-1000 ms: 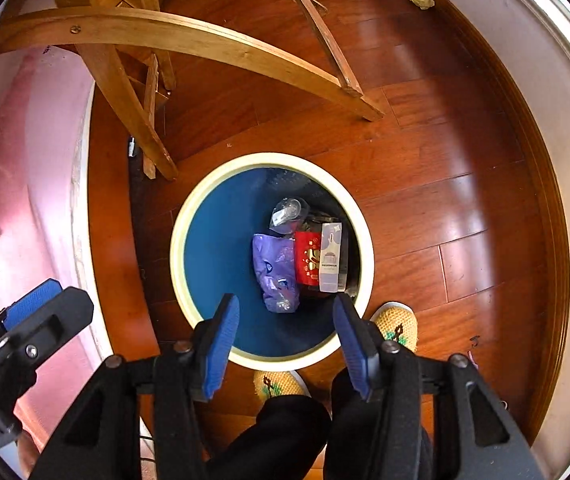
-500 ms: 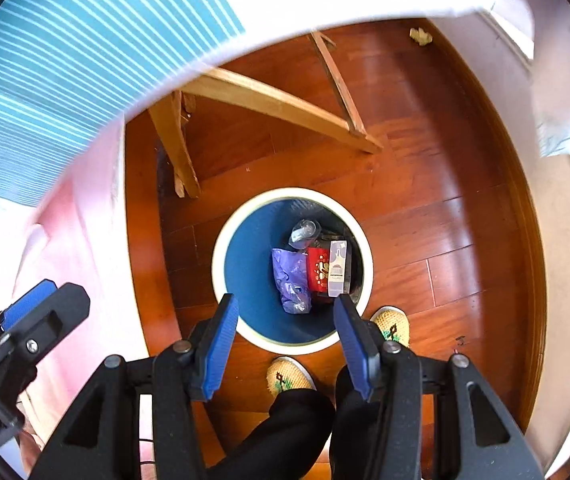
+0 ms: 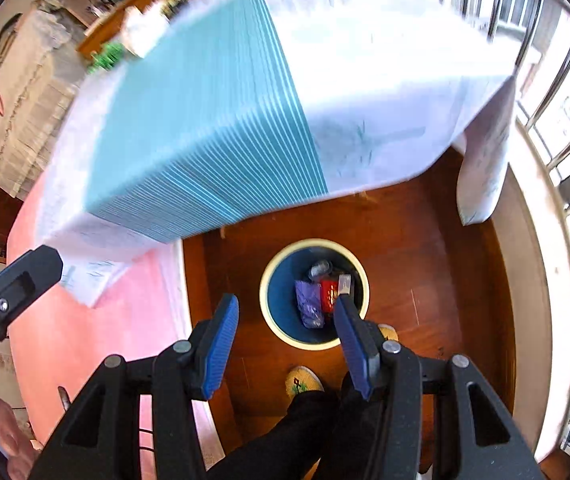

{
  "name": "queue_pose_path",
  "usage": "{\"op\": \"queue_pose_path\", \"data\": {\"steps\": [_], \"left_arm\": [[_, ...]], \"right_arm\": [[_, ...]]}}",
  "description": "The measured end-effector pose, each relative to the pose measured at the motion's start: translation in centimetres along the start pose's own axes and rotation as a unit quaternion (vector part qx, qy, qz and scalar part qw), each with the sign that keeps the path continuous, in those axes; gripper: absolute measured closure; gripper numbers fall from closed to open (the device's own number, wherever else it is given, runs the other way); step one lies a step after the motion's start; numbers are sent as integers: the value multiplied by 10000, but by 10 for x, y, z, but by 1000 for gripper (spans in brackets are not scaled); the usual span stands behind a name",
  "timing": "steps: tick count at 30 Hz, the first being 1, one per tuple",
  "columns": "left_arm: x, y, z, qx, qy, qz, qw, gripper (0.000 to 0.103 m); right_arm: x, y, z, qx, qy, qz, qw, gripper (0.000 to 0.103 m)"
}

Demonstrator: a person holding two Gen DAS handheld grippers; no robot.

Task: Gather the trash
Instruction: 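Raise both tools back toward the table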

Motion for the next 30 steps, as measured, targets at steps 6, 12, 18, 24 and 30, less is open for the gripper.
{"op": "queue_pose_path", "data": {"steps": [6, 12, 18, 24, 30], "left_arm": [[-3, 57, -29, 339, -59, 83, 9994, 21], [-7, 94, -51, 682, -227, 47, 9974, 21], [-8, 115, -73, 898, -328, 70, 9954, 21], [-5, 117, -100, 1071, -504, 59, 9930, 21], [-5, 102, -136, 1149, -476, -7, 9922, 21]], "right_arm": [[-14, 54, -12, 488, 9, -34, 9988, 53], [-20, 96, -33, 1015, -87, -55, 9948, 53], [-24, 118, -55, 1385, -155, -71, 9902, 53], [-29, 132, -80, 1677, 20, -4, 9858, 53], [-28, 127, -121, 1739, 347, 55, 9841, 53]]}}
Point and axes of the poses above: each gripper's, at about its wrist camera, not at the fingertips, and y roughly against the way its jaws point, x to its right, z to its underside, the point moved 4 cm from there along -y, roughly the way its jaws point, and after that the axes turned 5 degrees about -y, right-handed, at the moved point
